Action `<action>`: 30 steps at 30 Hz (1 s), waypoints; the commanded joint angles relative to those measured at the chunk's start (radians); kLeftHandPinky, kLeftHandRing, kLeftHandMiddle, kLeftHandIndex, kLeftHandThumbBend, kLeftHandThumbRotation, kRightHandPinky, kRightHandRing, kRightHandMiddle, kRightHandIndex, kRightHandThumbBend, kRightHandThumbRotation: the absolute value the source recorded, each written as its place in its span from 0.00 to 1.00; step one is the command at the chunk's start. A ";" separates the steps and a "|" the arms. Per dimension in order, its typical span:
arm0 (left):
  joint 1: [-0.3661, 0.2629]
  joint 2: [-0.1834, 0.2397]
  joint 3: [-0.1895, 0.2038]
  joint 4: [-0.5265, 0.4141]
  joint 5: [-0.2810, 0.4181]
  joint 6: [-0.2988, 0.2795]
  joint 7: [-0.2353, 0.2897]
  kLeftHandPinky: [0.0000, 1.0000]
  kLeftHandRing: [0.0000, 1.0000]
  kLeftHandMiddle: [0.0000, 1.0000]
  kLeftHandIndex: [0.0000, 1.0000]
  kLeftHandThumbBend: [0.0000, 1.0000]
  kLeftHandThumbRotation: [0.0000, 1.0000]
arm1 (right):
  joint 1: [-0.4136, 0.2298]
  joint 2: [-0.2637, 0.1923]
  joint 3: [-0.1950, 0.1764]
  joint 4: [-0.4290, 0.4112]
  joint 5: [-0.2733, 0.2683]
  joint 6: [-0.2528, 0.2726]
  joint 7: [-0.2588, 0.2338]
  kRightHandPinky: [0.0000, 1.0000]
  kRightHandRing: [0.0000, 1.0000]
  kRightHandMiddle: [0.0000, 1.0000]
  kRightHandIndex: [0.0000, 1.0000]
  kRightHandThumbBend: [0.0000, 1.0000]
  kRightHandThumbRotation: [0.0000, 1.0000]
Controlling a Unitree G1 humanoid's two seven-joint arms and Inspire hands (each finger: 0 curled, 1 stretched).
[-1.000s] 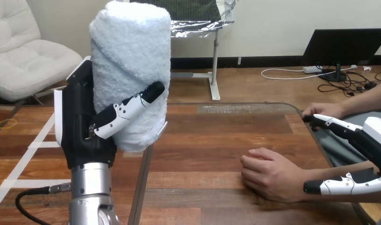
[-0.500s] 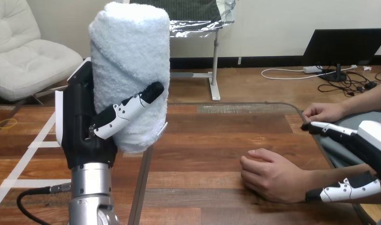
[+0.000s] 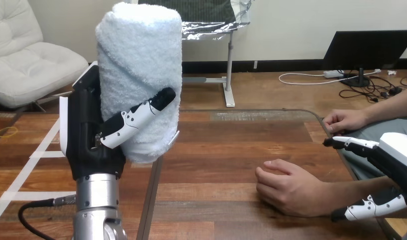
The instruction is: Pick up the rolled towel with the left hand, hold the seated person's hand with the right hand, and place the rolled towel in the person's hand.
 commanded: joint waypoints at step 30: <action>-0.058 -0.011 0.015 -0.058 -0.042 0.023 -0.019 0.22 0.28 0.35 0.38 0.49 0.00 | -0.134 -0.041 0.121 0.088 -0.190 -0.024 -0.086 0.82 0.83 0.84 0.84 1.00 0.22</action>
